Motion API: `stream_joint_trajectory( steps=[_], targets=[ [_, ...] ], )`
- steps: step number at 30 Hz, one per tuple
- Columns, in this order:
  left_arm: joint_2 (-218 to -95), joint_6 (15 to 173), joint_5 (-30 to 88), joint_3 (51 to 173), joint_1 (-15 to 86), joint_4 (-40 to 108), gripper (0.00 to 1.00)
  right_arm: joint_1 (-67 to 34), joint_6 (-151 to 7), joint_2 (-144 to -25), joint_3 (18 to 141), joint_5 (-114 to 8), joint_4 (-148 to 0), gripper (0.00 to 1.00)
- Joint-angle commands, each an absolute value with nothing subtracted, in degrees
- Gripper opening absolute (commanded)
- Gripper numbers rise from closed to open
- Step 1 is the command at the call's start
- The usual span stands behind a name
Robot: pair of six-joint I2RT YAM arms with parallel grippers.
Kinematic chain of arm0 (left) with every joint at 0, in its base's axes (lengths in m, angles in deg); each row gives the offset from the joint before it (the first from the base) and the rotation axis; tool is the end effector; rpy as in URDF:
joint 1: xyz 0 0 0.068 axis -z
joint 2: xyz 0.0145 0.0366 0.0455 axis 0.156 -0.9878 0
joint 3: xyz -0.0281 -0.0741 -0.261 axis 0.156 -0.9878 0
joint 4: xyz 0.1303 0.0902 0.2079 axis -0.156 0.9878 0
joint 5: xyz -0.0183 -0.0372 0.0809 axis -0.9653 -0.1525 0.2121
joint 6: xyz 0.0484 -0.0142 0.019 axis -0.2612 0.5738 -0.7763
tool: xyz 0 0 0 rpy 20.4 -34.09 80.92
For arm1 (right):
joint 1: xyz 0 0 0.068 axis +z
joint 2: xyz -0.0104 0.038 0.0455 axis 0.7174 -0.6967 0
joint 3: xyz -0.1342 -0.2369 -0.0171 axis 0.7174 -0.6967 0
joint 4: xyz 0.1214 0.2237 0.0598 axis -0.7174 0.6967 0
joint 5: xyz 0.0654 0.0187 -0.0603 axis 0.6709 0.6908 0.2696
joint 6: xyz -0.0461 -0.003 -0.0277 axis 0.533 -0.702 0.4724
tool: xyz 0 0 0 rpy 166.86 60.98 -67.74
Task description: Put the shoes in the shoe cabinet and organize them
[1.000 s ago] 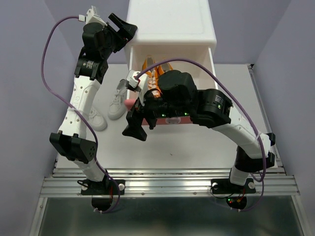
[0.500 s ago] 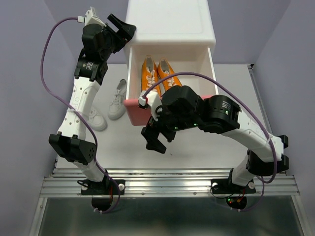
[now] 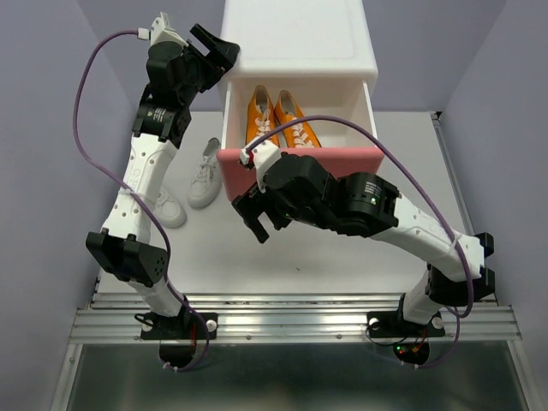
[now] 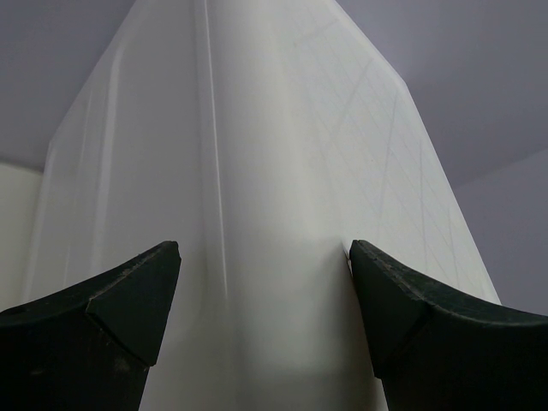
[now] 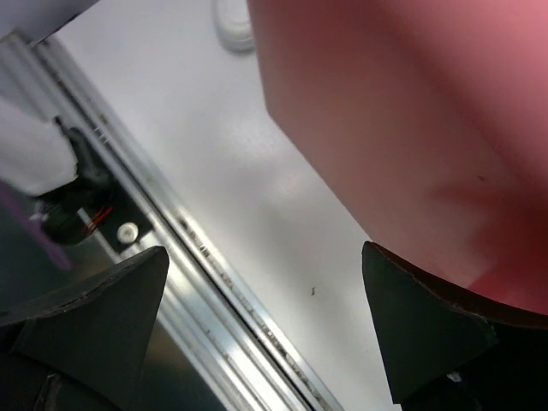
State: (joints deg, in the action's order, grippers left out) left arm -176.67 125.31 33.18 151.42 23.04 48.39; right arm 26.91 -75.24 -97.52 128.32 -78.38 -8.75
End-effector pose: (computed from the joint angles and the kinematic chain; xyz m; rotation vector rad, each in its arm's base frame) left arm 0.3593 -0.0928 0.5113 -0.3280 1.5247 -0.8492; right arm 0.1011 0.2890 0.4923 -0.9795 1.9572 0.5001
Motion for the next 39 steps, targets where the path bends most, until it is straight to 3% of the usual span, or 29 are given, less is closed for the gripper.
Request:
stream_joint_trajectory(
  steps=[1, 5, 11, 16, 30, 34, 35, 39],
  targets=[
    [-181.6, 116.2, 39.0, 145.3, 21.7, 73.9, 0.89, 24.7, -73.7, -97.2, 124.8, -96.5, -21.7, 1.00],
    [-180.7, 116.1, 38.3, 143.7, 21.8, 73.3, 0.89, 20.5, -72.8, -99.2, 125.3, -98.5, -24.7, 1.00],
    [-180.1, 115.9, 38.3, 143.7, 21.8, 73.3, 0.89, 9.7, -71.1, -100.9, 123.2, -88.9, -35.7, 1.00],
    [-179.7, 116.1, 38.0, 143.9, 21.7, 73.3, 0.89, 3.0, -69.5, -107.2, 128.8, -84.7, -39.2, 1.00],
    [-177.4, 114.8, 37.8, 142.5, 21.8, 73.4, 0.89, -0.6, -70.6, -112.9, 134.4, -83.6, -43.0, 1.00],
    [-177.9, 114.8, 37.8, 143.5, 21.8, 73.4, 0.89, -0.6, -65.8, -109.3, 129.4, -67.2, -42.7, 1.00],
    [-178.2, 114.8, 37.8, 144.5, 21.8, 73.5, 0.89, -0.6, -63.4, -106.5, 127.6, -56.8, -40.8, 1.00],
    [-180.2, 115.4, 37.7, 147.4, 21.8, 74.1, 0.89, -0.6, -64.4, -97.3, 114.6, -45.0, -40.9, 1.00]
  ],
)
